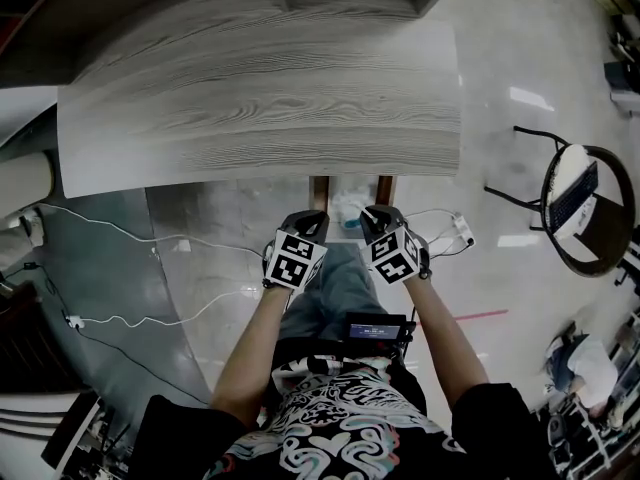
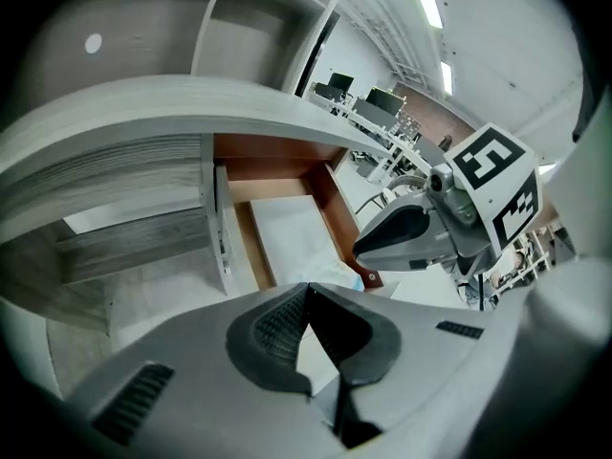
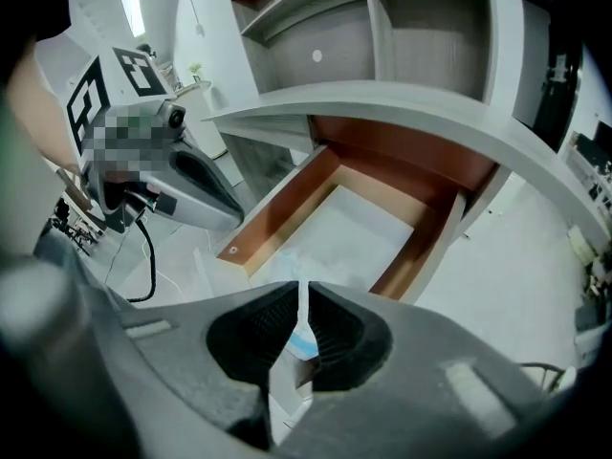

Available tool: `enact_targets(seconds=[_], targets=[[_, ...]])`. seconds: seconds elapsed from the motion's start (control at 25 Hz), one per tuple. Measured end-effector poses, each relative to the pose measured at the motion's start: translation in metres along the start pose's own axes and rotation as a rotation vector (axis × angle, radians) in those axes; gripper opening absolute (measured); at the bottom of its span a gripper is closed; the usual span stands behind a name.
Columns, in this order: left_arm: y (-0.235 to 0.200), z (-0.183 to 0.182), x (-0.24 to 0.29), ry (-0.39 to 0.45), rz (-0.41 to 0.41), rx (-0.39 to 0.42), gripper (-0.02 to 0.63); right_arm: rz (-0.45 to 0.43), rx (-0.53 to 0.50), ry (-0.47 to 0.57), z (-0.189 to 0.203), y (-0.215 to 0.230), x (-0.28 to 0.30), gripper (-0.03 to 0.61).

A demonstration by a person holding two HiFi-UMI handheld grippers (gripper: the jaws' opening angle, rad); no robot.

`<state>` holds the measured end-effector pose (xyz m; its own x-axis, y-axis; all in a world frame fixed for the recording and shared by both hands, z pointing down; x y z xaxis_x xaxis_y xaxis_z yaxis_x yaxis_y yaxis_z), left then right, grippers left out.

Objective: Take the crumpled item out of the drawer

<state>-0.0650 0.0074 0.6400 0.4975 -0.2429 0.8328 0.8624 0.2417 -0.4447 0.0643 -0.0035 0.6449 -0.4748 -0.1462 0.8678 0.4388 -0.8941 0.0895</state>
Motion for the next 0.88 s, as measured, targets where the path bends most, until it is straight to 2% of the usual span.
enact_targets(seconds=[0.28,0.6,0.88], targets=[[0.001,0.0,0.009,-0.013,0.001,0.02,0.005,0.006,-0.055,-0.021,0.002,-0.002,0.009,0.028],[-0.003,0.003,0.013,-0.034,0.026,-0.007,0.005,0.004,-0.136,-0.037,-0.004,-0.006,0.028,0.061],[-0.001,0.002,0.014,-0.035,0.037,-0.015,0.005,0.026,-0.208,-0.066,0.001,-0.005,0.036,0.061]])
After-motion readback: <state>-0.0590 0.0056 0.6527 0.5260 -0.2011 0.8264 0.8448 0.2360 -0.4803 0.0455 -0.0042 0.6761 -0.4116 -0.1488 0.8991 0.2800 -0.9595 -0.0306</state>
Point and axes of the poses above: the fingertips, and each gripper's own axes: x forward along the fingers, y to its right, z out of its underside, the point moved 6 cm from there along -x, backward along the fingers, and after that the axes turned 14 degrees about -x, right-handed, at the moved point
